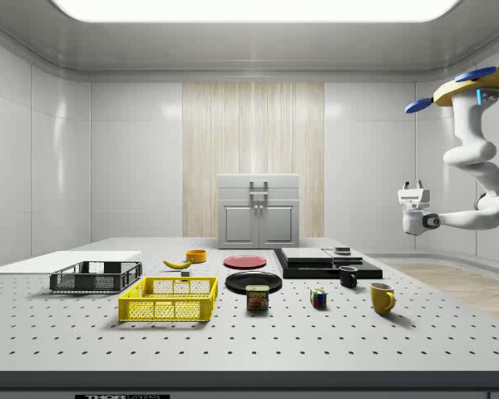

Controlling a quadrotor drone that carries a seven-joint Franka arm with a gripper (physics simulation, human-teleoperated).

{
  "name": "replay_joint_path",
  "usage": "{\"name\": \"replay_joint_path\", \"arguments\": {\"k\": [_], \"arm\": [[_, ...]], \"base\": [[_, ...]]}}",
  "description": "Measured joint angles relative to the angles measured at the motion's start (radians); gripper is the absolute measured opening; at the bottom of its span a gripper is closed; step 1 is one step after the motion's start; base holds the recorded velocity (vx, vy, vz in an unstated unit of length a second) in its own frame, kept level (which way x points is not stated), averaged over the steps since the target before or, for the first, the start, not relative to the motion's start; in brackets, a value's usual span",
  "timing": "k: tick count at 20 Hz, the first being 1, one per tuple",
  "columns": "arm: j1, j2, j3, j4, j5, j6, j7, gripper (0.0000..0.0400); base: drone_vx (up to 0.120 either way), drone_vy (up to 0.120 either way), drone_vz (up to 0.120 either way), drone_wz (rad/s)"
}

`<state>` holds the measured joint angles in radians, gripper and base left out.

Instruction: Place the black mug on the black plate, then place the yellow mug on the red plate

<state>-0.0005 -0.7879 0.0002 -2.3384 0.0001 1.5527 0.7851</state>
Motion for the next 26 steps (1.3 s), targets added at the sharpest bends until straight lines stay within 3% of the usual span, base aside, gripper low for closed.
{"name": "replay_joint_path", "arguments": {"k": [6,12,18,21,26], "arm": [[-0.003,0.025,0.001,0.128,0.001,-0.098,-0.002,0.04],[-0.004,0.065,0.003,0.236,0.002,-0.162,-0.002,0.04],[-0.006,0.082,0.003,0.283,0.002,-0.187,-0.003,0.04],[-0.006,0.085,0.004,0.291,0.002,-0.19,-0.003,0.04],[-0.007,0.085,0.004,0.296,0.002,-0.19,-0.003,0.04]], "base": [[0.0,0.0,0.0,0.0],[0.0,0.0,0.0,0.0],[0.007,-0.12,0.0,0.0],[0.12,-0.107,0.0,0.0],[0.12,0.0,0.0,0.0]]}}
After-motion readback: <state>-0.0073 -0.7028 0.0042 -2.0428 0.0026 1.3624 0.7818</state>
